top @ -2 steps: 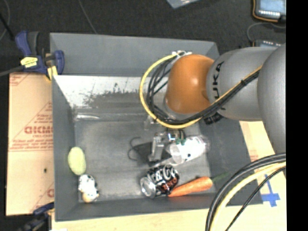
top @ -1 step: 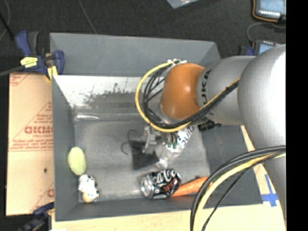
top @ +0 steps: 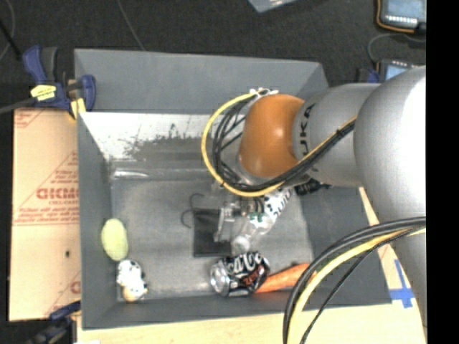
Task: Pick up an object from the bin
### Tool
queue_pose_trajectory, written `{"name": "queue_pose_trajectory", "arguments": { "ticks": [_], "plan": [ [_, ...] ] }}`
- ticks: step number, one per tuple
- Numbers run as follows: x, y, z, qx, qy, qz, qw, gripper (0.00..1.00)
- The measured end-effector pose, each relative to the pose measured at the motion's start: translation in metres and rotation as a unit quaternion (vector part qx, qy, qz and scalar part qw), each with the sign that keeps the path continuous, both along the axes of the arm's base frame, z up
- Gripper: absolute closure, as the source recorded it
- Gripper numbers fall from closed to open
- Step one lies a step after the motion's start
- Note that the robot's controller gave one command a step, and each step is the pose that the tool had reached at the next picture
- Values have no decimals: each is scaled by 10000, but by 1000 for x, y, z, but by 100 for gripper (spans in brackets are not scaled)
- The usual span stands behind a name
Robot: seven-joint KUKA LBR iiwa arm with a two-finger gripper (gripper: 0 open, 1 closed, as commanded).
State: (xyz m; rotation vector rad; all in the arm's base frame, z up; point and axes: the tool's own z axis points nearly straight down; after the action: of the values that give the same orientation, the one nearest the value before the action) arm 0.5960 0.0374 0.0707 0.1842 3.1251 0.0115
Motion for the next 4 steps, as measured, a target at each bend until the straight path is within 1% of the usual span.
{"name": "queue_pose_trajectory", "arguments": {
  "ticks": [1, 3, 4],
  "plan": [
    [0, 0, 1, 1, -6, -11, 10000, 100],
    [0, 0, 1, 1, -5, -16, 10000, 100],
    [-7, -18, 28, -6, -25, 342, 9994, 100]
  ]
}}
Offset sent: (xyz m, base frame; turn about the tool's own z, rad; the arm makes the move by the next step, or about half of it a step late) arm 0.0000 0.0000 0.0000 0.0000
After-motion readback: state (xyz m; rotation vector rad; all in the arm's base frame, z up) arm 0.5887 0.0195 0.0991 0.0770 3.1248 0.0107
